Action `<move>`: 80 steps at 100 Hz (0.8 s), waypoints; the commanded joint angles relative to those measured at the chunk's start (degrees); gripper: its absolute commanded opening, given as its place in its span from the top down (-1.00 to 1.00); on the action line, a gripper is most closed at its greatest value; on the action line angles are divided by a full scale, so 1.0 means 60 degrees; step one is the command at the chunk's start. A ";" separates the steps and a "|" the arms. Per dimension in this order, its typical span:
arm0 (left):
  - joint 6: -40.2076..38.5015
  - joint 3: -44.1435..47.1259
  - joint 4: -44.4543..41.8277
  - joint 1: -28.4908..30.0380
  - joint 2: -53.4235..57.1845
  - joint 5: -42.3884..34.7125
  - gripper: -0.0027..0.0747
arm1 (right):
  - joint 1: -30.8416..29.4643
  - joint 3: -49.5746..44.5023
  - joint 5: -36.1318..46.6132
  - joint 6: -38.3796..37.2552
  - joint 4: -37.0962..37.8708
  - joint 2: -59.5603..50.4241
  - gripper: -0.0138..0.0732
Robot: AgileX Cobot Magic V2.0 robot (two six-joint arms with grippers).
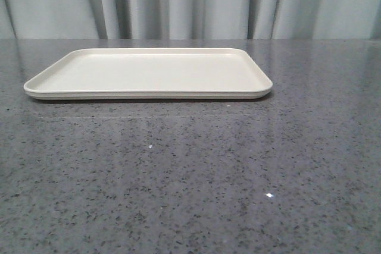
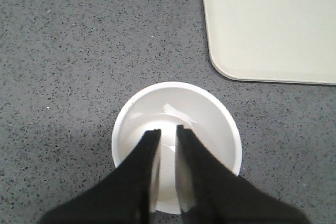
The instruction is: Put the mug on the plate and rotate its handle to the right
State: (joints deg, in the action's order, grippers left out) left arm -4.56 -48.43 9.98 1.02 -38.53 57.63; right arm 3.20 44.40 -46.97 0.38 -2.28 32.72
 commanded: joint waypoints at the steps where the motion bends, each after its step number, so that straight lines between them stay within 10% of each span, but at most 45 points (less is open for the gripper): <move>1: 0.0099 -0.0342 0.0271 -0.0005 -0.0065 -0.0580 0.29 | -0.0054 0.0345 0.0638 0.0043 -0.0031 0.0097 -0.43; 23: 0.0116 -0.0342 0.0189 -0.0005 -0.0065 -0.0598 -0.61 | -0.0054 0.0345 0.0728 0.0043 -0.0031 0.0097 -0.65; 80: -0.0313 -0.0342 -0.0802 -0.0005 -0.1426 -0.0074 -0.62 | -0.0054 0.0345 0.0736 0.0043 -0.0031 0.0097 -0.65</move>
State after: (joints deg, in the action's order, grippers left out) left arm -5.77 -48.47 5.15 1.02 -44.21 58.83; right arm 3.20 44.54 -46.97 0.38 -2.40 32.72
